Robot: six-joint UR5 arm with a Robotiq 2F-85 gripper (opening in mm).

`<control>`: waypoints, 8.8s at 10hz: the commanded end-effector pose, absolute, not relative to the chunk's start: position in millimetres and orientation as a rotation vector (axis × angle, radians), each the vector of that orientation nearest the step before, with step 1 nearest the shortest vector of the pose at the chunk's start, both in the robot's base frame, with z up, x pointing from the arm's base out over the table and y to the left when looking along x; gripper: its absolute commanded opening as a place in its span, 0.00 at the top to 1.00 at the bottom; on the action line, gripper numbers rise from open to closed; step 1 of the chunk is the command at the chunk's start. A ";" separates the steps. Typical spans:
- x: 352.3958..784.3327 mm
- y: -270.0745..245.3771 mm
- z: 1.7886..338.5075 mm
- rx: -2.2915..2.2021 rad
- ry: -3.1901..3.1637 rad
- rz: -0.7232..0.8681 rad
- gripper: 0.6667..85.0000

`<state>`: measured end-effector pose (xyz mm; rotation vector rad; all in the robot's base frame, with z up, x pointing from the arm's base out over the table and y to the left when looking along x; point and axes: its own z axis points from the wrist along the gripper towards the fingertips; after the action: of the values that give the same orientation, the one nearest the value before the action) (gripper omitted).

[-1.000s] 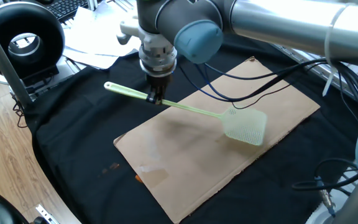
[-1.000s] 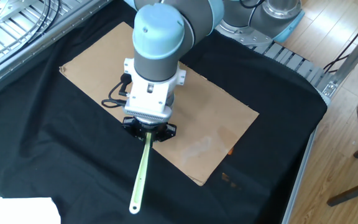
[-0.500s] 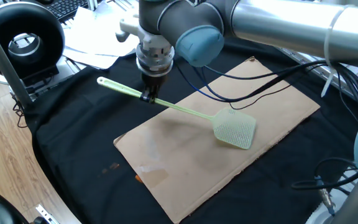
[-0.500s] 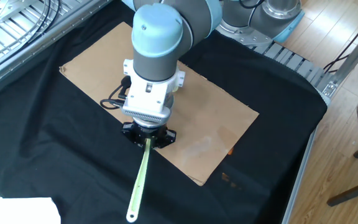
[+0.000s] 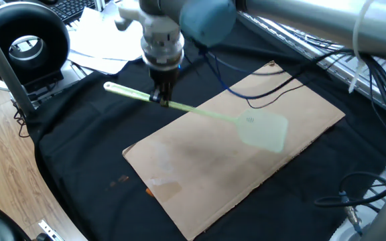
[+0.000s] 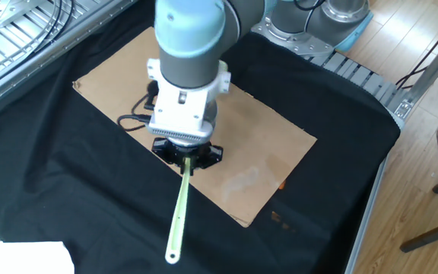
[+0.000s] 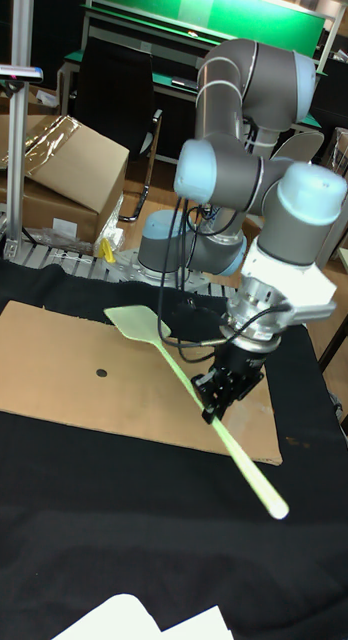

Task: Swat with a flyswatter

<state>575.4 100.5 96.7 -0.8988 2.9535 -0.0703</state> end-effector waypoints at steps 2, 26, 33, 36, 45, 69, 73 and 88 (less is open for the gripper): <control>604.2 90.0 111.2 -1.358 2.720 -0.071 1.00; 621.0 123.6 59.3 -1.131 2.482 0.186 1.00; 617.7 109.9 53.4 -1.117 2.450 0.136 1.00; 615.8 110.8 50.6 -1.095 2.436 0.142 1.00; 593.5 85.7 43.6 -1.048 2.564 0.037 1.00; 567.2 21.0 20.7 -0.671 2.965 0.003 0.25; 557.0 10.8 22.0 -0.756 2.975 0.005 0.06; 540.6 -16.0 83.0 -0.359 3.063 -0.045 0.36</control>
<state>545.2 -16.4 69.7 -0.4896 3.0467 -0.0600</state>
